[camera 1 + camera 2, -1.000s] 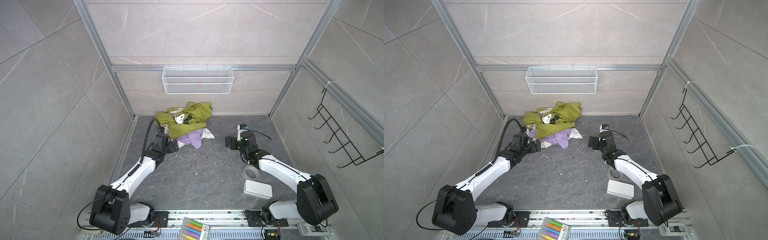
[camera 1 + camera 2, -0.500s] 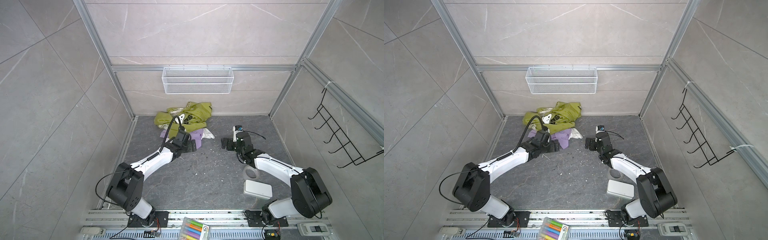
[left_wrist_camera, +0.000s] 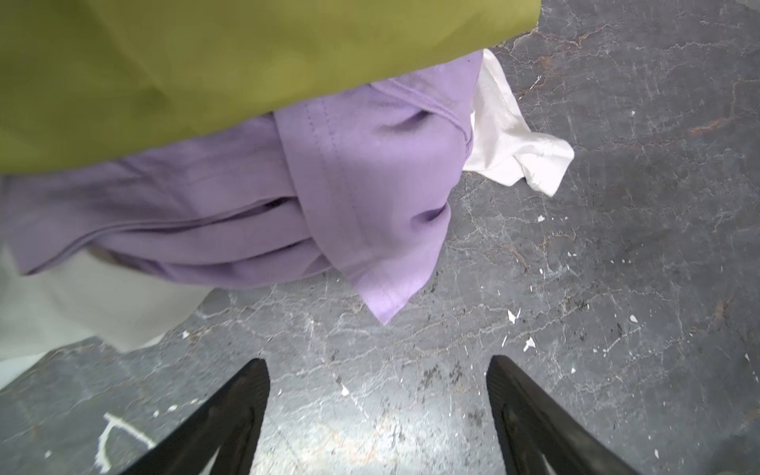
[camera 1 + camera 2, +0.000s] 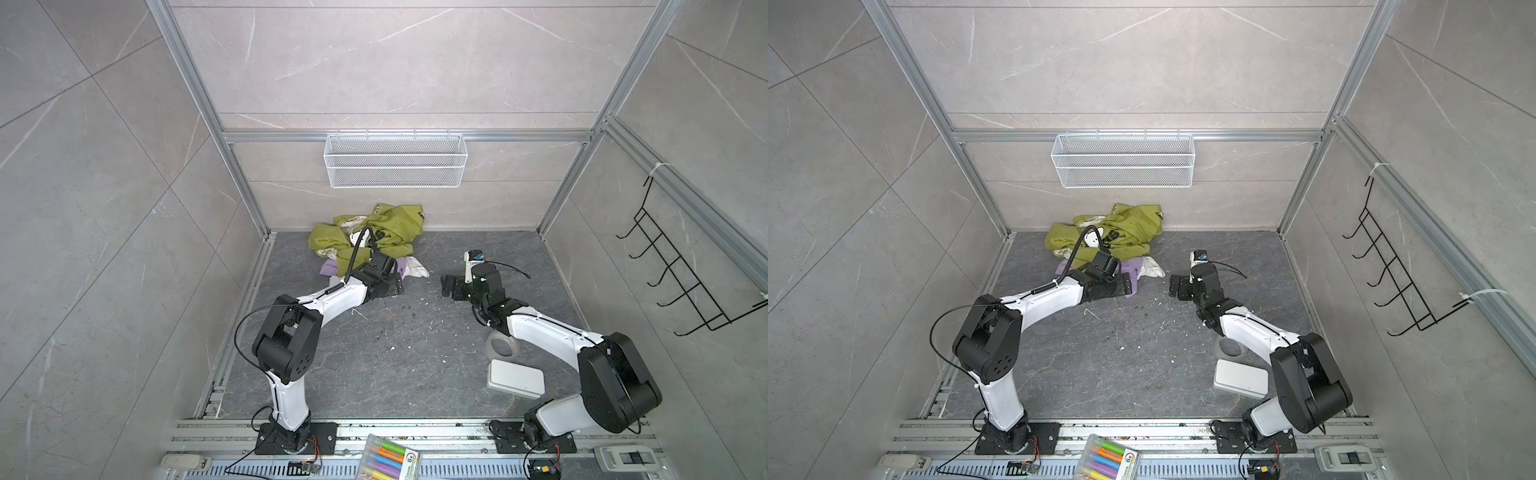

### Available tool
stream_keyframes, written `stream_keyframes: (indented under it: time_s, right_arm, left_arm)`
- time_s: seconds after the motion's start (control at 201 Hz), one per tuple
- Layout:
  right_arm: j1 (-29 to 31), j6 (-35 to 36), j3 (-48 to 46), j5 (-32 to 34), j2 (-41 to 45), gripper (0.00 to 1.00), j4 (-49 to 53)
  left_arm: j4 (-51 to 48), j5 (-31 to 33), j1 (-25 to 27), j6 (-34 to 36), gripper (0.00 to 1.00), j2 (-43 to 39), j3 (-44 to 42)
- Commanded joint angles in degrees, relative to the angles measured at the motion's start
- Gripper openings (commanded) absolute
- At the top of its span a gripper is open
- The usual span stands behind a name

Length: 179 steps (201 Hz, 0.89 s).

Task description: Pick out a specific cloth from the pile

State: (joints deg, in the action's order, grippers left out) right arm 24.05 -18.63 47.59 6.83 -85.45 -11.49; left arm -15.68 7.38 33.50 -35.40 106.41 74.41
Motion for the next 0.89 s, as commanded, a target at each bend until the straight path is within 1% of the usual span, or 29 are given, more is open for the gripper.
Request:
stream_keyframes:
  time_s: [0.0,0.184,0.264,0.384,0.598,0.643,0.832,0.887]
  right_arm:
    - [0.4,0.4,0.0,0.2,-1.1,1.0,-1.9]
    - [0.4,0.6,0.6,-0.1,-1.6,1.0,-1.7]
    - [0.4,1.0,0.8,0.0,-1.4,1.0,-1.4]
    - [0.4,1.2,0.8,0.4,-1.1,1.0,-1.3]
    - [0.4,1.0,1.4,-0.2,-1.3,1.0,-1.0]
    - [0.4,0.9,1.6,-0.4,-1.5,1.0,-1.0]
    - [0.4,0.6,2.1,-0.7,-1.5,1.0,-0.7]
    - [0.4,0.5,2.1,-0.4,-1.4,1.0,-0.6]
  left_arm:
    - [2.8,0.3,-0.2,-1.1,0.86,2.0,2.1]
    - [3.5,3.0,-0.3,-0.8,0.85,6.5,6.3]
    - [3.7,3.2,-0.4,-0.8,0.84,7.8,7.7]
    - [3.6,3.3,-0.4,-0.6,0.79,9.4,9.8]
    - [3.5,5.2,-0.4,0.6,0.66,10.5,11.4]
    - [3.5,5.6,-0.5,1.0,0.62,10.6,11.5]
    - [3.2,5.9,-0.8,2.3,0.32,11.5,12.8]
    - [3.1,6.0,-0.9,2.5,0.26,11.4,12.9]
